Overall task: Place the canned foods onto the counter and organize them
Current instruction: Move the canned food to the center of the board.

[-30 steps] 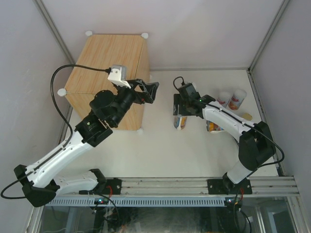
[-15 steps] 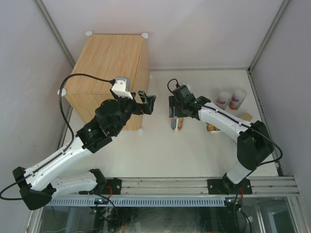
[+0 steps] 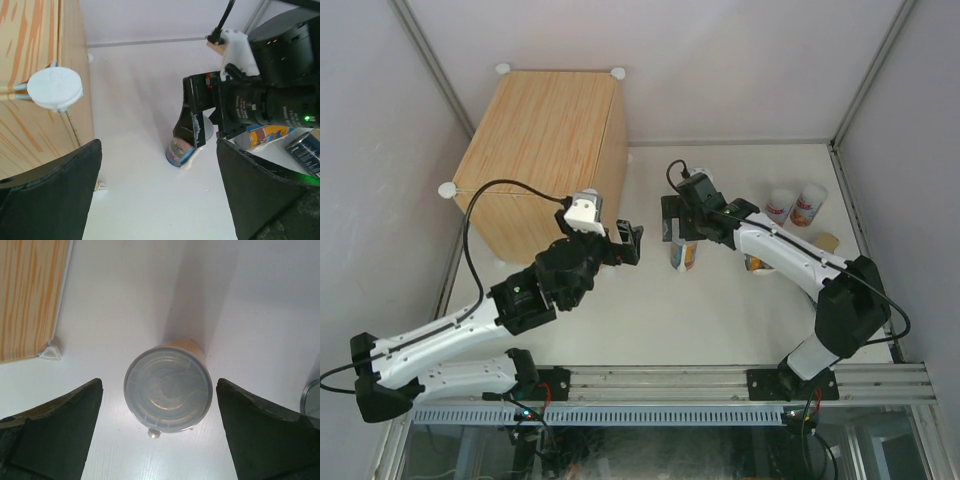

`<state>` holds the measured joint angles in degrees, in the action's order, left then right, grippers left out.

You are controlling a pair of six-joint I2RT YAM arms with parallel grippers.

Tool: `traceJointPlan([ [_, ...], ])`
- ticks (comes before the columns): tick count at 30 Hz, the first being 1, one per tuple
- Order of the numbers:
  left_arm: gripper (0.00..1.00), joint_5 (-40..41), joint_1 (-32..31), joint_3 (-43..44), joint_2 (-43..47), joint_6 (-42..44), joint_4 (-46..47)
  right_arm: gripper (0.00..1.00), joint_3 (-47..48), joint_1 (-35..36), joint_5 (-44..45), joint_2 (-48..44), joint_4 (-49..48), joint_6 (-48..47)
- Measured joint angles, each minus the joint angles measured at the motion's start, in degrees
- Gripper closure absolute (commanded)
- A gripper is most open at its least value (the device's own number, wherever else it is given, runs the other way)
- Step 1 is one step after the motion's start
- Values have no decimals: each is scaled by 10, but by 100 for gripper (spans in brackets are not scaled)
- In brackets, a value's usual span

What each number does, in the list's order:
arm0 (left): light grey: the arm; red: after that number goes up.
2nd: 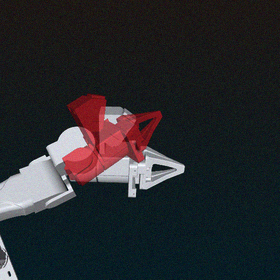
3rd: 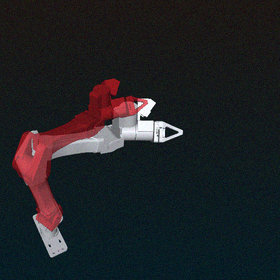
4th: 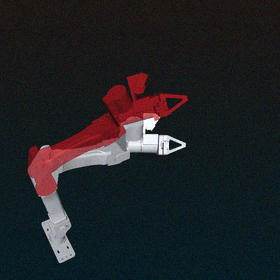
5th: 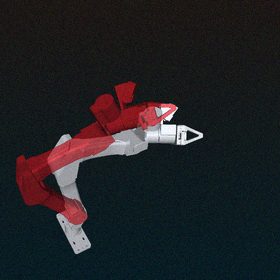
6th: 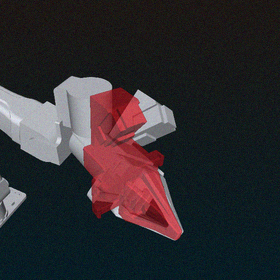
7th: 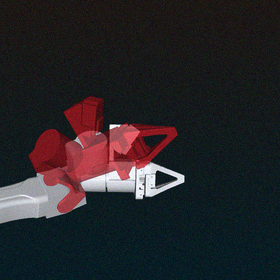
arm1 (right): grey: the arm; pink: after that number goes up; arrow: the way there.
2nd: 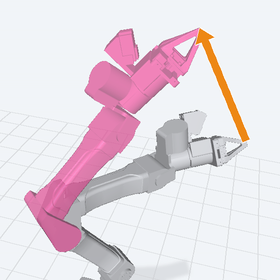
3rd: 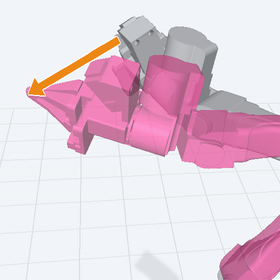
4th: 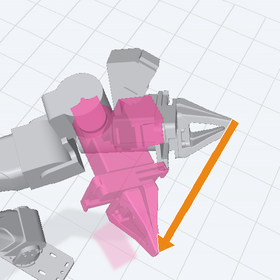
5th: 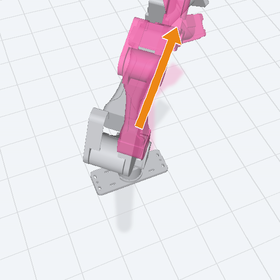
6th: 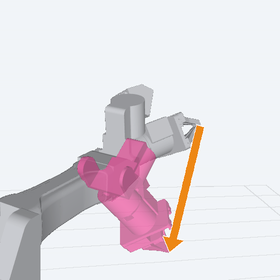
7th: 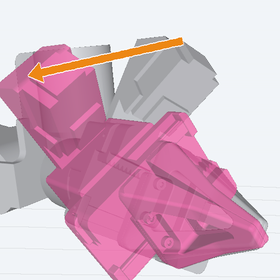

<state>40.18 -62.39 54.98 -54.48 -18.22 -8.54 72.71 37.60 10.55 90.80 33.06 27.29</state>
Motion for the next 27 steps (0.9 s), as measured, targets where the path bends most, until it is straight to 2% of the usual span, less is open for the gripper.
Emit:
traceJointPlan([
  [7,0,63,-45,-37,0,11,38,5,-1,-5,-8,-32,0,2],
  [12,0,111,-81,-69,-12,24,82,6,-16,-23,-19,-96,-2,11],
  [19,0,165,-137,-141,-64,74,201,6,-52,-60,-19,-204,-4,34],
  [27,0,179,-155,-181,-158,99,343,7,-74,-91,-12,-291,7,52],
])
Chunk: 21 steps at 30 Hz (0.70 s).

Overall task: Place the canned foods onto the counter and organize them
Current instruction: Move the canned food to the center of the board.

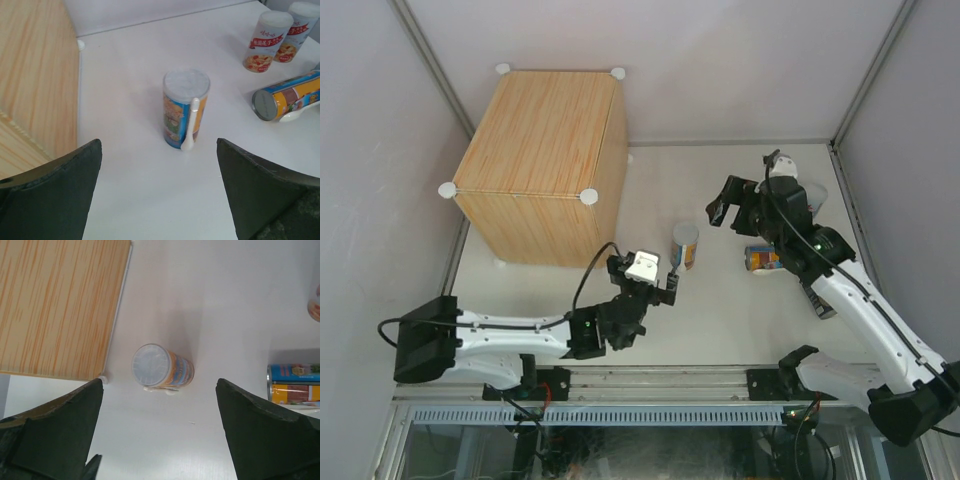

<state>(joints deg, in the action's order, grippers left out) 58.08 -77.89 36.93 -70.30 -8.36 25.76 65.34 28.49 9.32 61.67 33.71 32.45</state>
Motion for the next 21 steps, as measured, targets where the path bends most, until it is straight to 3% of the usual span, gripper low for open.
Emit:
traceJointPlan([
  [21,0,-119,6,0,-257,85,300,9,-15,-10,17,-100,40,6],
])
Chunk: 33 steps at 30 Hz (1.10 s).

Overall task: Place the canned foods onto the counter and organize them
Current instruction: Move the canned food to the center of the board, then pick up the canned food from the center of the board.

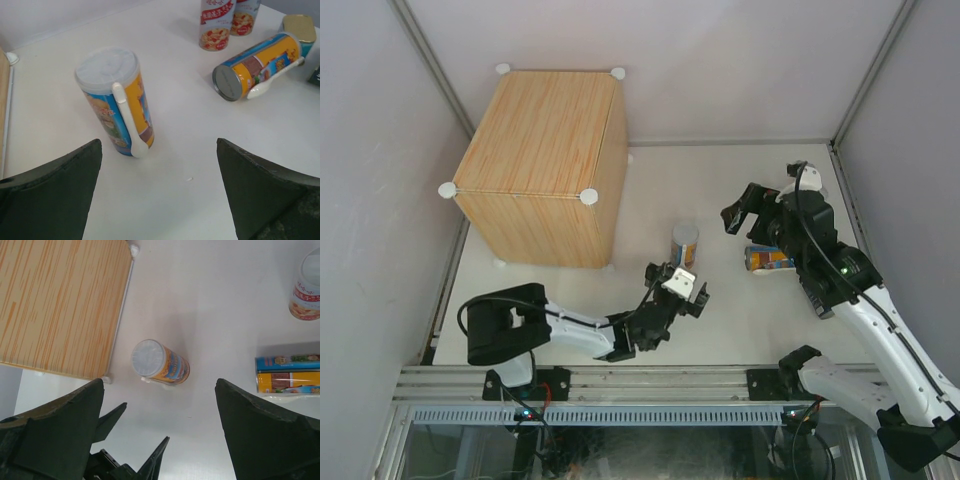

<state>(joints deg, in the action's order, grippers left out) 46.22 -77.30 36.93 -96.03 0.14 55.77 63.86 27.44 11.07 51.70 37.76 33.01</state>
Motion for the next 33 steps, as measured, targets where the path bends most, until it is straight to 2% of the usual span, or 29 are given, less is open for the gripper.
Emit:
traceJointPlan([
  [15,0,-53,87,29,-23,-28,-3,10,0,0,-1,11,-2,0],
  [33,0,-141,153,67,-66,-58,-10,10,0,-23,-20,40,-21,-4],
])
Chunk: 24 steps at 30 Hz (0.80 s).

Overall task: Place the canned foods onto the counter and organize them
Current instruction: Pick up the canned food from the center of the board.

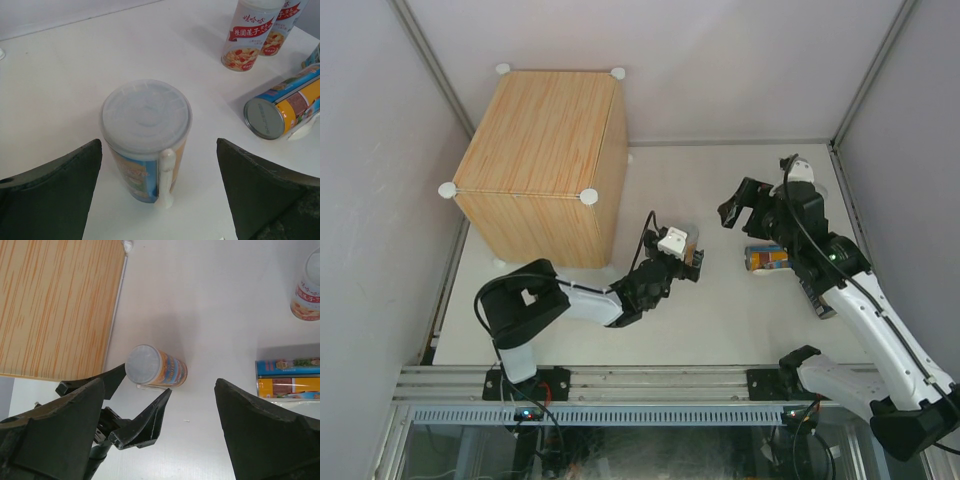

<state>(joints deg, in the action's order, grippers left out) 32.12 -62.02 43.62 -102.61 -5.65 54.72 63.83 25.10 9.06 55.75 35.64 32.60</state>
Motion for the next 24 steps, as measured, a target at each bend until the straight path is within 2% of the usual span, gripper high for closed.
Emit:
traceJointPlan([
  [18,0,-26,26,29,-35,-18,0,10,0,-15,-23,24,-15,-9],
  [24,4,-26,29,38,-46,-19,0,10,0,-20,-27,25,-15,-15],
])
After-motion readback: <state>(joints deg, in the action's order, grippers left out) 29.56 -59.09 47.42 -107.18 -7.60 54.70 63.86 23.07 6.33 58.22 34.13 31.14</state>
